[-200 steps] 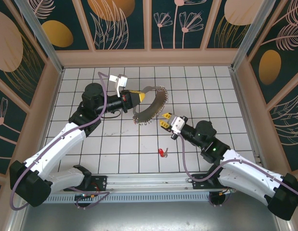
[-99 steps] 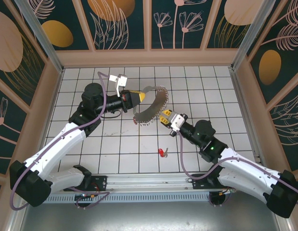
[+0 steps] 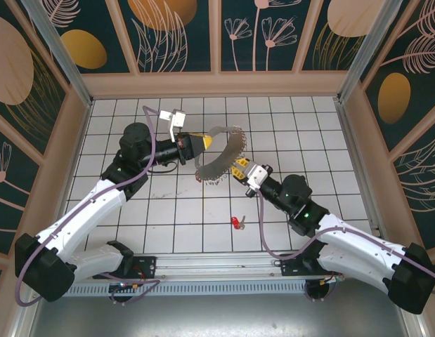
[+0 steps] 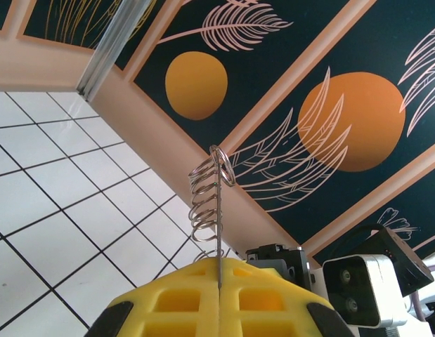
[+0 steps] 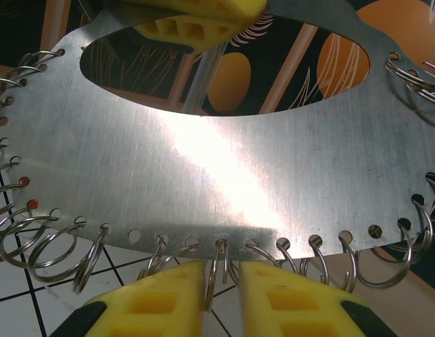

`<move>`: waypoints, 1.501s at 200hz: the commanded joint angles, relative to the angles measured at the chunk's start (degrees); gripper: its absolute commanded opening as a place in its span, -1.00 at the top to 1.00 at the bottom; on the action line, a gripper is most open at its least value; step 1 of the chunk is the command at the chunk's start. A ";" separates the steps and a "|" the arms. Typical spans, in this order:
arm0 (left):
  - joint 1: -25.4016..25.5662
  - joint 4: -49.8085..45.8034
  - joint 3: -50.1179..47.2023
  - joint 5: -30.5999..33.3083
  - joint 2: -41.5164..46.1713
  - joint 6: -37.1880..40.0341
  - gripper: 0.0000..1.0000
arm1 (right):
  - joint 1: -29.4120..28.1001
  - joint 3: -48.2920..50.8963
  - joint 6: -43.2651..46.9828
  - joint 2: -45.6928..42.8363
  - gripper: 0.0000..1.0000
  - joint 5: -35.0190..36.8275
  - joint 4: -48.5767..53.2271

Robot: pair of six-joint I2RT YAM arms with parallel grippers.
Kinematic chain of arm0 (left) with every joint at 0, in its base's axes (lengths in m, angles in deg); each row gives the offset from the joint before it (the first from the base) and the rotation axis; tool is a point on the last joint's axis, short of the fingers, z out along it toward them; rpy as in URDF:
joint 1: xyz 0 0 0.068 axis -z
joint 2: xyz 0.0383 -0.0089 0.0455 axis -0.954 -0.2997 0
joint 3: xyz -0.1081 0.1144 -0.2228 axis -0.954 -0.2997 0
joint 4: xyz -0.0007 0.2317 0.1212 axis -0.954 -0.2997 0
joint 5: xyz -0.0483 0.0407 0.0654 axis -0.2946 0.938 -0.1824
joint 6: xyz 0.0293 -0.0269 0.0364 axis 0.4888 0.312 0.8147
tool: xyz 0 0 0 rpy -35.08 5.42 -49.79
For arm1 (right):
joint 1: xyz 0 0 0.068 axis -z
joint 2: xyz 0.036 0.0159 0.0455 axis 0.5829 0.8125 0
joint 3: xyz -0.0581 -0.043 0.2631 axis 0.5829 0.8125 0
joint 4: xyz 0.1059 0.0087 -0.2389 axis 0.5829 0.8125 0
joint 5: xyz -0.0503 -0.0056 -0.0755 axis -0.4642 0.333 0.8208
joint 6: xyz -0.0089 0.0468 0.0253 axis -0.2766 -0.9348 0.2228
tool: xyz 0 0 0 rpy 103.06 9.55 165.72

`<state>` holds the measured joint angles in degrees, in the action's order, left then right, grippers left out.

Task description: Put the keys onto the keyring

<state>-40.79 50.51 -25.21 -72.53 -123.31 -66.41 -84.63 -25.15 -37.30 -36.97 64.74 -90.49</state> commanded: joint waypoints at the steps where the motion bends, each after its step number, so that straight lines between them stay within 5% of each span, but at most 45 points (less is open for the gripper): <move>1: -0.09 2.77 -0.18 -1.28 0.43 -1.13 1.00 | -0.68 -0.03 -0.56 -0.24 0.60 0.99 -3.56; 93: -0.04 1.18 -0.45 1.14 0.43 -1.55 1.00 | -0.98 -0.08 0.08 -0.25 1.00 0.79 -2.15; 146: -0.29 -2.80 -0.44 4.74 -0.47 -1.45 1.00 | -0.95 0.45 1.79 -0.81 1.00 -2.73 -1.81; 256: -5.67 4.55 -4.95 -4.44 -8.94 -4.00 1.00 | 4.14 3.83 -2.95 -0.08 1.00 -10.20 -11.67; 300: -5.66 7.35 -5.34 -11.18 -14.15 -4.68 0.27 | 4.49 3.97 -4.23 4.24 1.00 -11.16 -15.87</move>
<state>-46.15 56.50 -29.41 -79.83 -134.69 -71.85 -80.25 -20.54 -39.62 -34.24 56.17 -96.52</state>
